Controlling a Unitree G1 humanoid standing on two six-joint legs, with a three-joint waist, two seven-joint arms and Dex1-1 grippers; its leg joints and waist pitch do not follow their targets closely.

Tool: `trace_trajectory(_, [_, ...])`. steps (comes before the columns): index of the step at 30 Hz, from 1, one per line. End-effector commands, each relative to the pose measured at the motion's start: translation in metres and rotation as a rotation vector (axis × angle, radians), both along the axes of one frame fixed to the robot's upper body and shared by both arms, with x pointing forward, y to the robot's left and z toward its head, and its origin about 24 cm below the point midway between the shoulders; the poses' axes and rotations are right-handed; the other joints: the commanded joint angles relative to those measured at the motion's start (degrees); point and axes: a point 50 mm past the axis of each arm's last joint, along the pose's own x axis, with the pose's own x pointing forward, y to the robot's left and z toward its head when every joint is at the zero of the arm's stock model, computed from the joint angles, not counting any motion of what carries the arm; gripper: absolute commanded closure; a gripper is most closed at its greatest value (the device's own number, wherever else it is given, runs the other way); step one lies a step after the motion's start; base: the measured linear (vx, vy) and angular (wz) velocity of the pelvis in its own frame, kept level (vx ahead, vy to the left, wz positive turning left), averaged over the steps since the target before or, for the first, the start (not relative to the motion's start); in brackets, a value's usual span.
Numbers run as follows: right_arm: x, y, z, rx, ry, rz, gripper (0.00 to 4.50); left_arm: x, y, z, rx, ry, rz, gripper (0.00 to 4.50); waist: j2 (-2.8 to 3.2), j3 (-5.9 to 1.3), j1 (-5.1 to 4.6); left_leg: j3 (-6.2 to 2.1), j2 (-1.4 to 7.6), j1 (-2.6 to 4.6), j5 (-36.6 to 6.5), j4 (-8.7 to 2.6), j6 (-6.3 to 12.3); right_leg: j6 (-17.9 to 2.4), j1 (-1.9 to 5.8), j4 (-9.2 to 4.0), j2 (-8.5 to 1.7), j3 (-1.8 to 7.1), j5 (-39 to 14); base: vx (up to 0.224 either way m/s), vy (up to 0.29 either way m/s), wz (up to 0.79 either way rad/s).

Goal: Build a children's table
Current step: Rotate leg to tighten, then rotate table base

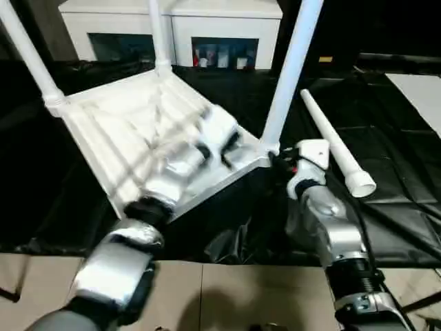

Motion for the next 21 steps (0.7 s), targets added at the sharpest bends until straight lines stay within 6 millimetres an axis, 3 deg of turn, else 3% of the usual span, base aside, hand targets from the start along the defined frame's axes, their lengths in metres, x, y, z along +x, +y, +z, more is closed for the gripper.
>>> trace_trajectory(1, [-0.001, 0.003, 0.002, -0.006, 0.007, 0.032, 0.85, -0.008, 0.017, -0.002, -0.023, 0.049, -0.028, 3.57, -0.21, -4.07, 0.30, 0.12, 0.51, -0.85, -6.2, -3.93, 4.66, -13.8, 4.45, -2.85, -2.46, 2.07, -9.1, 0.000, 0.000, 0.00])
trace_trajectory(2, [-0.002, 0.005, 0.001, -0.006, 0.014, 0.046, 0.85, -0.013, 0.025, -0.001, -0.031, 0.055, -0.048, 3.57, 0.40, -4.25, 0.36, 0.33, 0.64, -0.04, -6.4, -3.83, 4.25, -14.3, 3.85, -2.83, -2.27, 2.17, -8.4, 0.000, 0.000, 0.00])
trace_trajectory(4, [-0.004, 0.009, 0.000, -0.015, 0.028, 0.075, 0.85, -0.033, 0.051, 0.004, -0.029, 0.084, -0.133, 3.57, 0.55, -4.34, 0.49, 0.42, 0.72, 0.11, -5.6, -3.78, 4.09, -15.1, 3.65, -2.50, -2.12, 2.29, -5.8, 0.000, 0.000, 0.00])
trace_trajectory(5, [-0.005, 0.011, -0.001, -0.021, 0.036, 0.094, 0.85, -0.045, 0.068, 0.006, -0.015, 0.116, -0.170, 3.57, 0.06, -4.39, 0.51, 0.32, 0.74, -0.33, -4.6, -3.82, 4.08, -15.4, 3.88, -1.86, -2.12, 2.33, -4.3, 0.000, 0.000, 0.00])
trace_trajectory(6, [-0.005, 0.011, -0.001, -0.021, 0.036, 0.094, 0.85, -0.045, 0.068, 0.006, -0.015, 0.116, -0.170, 3.57, 0.30, -4.57, 0.50, 0.32, 0.83, -0.31, -4.1, -3.80, 3.76, -15.5, 3.94, -1.58, -2.25, 2.35, -3.6, 0.000, 0.000, 0.00])
trace_trajectory(7, [-0.006, 0.017, -0.005, -0.040, 0.056, 0.140, 0.85, -0.066, 0.111, 0.007, 0.096, 0.197, -0.160, 3.57, 0.59, -4.17, 0.23, 0.73, 0.65, 0.26, -4.9, -3.83, 3.70, -15.2, 3.04, -2.04, -1.61, 2.29, -4.0, 0.000, 0.000, 0.00])
trace_trajectory(8, [-0.006, 0.017, -0.005, -0.040, 0.056, 0.140, 0.85, -0.066, 0.111, 0.007, 0.096, 0.197, -0.160, 3.57, -0.02, -3.98, -0.19, 0.45, 0.76, -0.50, -5.9, -4.19, 3.45, -14.7, 3.58, -1.63, -1.75, 2.33, -5.7, 0.000, 0.000, 0.00])
trace_trajectory(9, [-0.006, 0.019, -0.006, -0.048, 0.063, 0.155, 0.85, -0.072, 0.128, 0.008, 0.140, 0.236, -0.127, 3.57, 0.32, -3.70, -0.26, 0.62, 0.61, -0.26, -7.5, -4.34, 2.98, -13.9, 3.25, -2.09, -1.47, 2.30, -8.1, 0.000, 0.000, 0.00])
trace_trajectory(10, [-0.005, 0.020, -0.007, -0.050, 0.074, 0.159, 0.85, -0.077, 0.148, 0.012, 0.193, 0.252, -0.065, 3.57, 0.55, -3.43, -0.11, 0.85, 0.67, 0.73, -10.4, -4.27, 1.72, -13.2, 2.51, -2.69, -1.49, 2.54, -11.0, 0.000, 0.000, 0.00])
trace_trajectory(11, [-0.004, 0.021, -0.009, -0.058, 0.084, 0.164, 0.85, -0.079, 0.170, 0.018, 0.221, 0.259, 0.030, 3.57, 0.03, -3.34, -0.10, 0.78, 0.61, 0.60, -11.5, -4.44, 0.88, -12.4, 2.71, -2.80, -1.50, 2.61, -12.8, 0.000, 0.000, 0.00])
trace_trajectory(13, [-0.004, 0.022, -0.009, -0.059, 0.090, 0.163, 0.85, -0.081, 0.193, 0.023, 0.272, 0.270, 0.133, 3.57, 0.31, -3.20, 0.16, 0.72, 0.61, 1.08, -13.1, -4.57, -0.18, -11.4, 2.40, -3.06, -1.55, 2.76, -15.0, 0.000, 0.000, 0.00])
trace_trajectory(14, [-0.003, 0.023, -0.009, -0.057, 0.092, 0.162, 0.85, -0.082, 0.201, 0.024, 0.299, 0.281, 0.171, 3.57, 0.38, -3.04, 0.24, 0.72, 0.57, 1.23, -14.1, -4.67, -0.63, -10.9, 2.11, -3.20, -1.42, 2.84, -15.9, 0.000, 0.000, 0.00])
trace_trajectory(15, [-0.003, 0.023, -0.009, -0.057, 0.092, 0.162, 0.85, -0.082, 0.201, 0.024, 0.299, 0.281, 0.171, 3.57, 0.38, -3.06, 0.21, 0.62, 0.57, 1.19, -14.3, -4.73, -0.89, -10.6, 2.21, -3.13, -1.45, 2.88, -16.0, 0.000, 0.000, 0.00])
trace_trajectory(17, [-0.003, 0.027, -0.011, -0.068, 0.103, 0.179, 0.85, -0.091, 0.222, 0.022, 0.395, 0.366, 0.279, 3.57, 0.30, -3.20, 0.39, 0.54, 0.55, 1.01, -13.6, -4.76, -1.37, -10.2, 2.30, -2.79, -1.49, 3.09, -15.1, 0.000, 0.000, 0.00])
trace_trajectory(18, [-0.003, 0.029, -0.013, -0.069, 0.111, 0.186, 0.85, -0.095, 0.223, 0.016, 0.418, 0.415, 0.284, 3.57, 0.39, -3.20, 0.20, 0.29, 0.44, 0.37, -12.9, -4.95, -1.45, -9.9, 2.80, -2.60, -1.61, 3.12, -14.9, 0.000, 0.000, 0.00])
trace_trajectory(19, [-0.003, 0.030, -0.013, -0.070, 0.113, 0.186, 0.85, -0.097, 0.222, 0.014, 0.424, 0.435, 0.280, 3.57, 0.65, -3.31, 0.25, 0.23, 0.47, 0.49, -12.9, -4.90, -1.69, -9.9, 2.72, -2.53, -1.71, 3.13, -14.9, 0.000, 0.000, 0.00])
trace_trajectory(21, [-0.001, 0.032, -0.016, -0.072, 0.124, 0.185, 0.85, -0.100, 0.214, 0.004, 0.411, 0.496, 0.238, 3.57, 0.45, -3.31, 0.17, 0.38, 0.42, 0.82, -13.4, -4.76, -1.75, -10.5, 2.35, -2.73, -1.58, 3.21, -14.5, 0.000, 0.000, 0.00])
